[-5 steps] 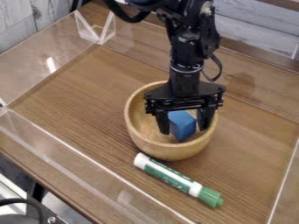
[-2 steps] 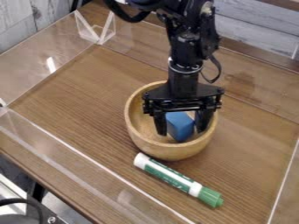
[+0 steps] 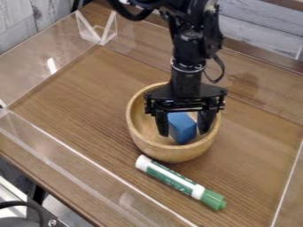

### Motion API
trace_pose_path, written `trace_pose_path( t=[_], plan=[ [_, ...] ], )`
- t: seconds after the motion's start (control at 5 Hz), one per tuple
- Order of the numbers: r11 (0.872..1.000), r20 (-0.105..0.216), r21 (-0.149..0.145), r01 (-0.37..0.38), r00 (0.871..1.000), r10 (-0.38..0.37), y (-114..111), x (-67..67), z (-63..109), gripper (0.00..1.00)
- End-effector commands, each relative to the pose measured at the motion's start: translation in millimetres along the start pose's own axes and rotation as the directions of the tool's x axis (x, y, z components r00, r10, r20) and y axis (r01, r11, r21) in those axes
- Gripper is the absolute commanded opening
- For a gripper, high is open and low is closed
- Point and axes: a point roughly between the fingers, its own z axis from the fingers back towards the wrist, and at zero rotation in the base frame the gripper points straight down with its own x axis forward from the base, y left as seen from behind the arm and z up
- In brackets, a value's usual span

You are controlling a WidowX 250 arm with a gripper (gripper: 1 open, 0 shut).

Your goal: Remove the blue block from inside the brown bowl and put it on the table

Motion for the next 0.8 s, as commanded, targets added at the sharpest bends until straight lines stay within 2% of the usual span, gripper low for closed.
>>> trace_pose_path(
  t=[0.0,0.6],
  plan=[
    [0.999,0.048,-0.049,0.019,0.999,-0.016,-11.4,6.9,17.9,1.0],
    [0.998,0.044,-0.055,0.019,0.999,-0.016,-9.3,6.8,17.7,1.0]
  ],
)
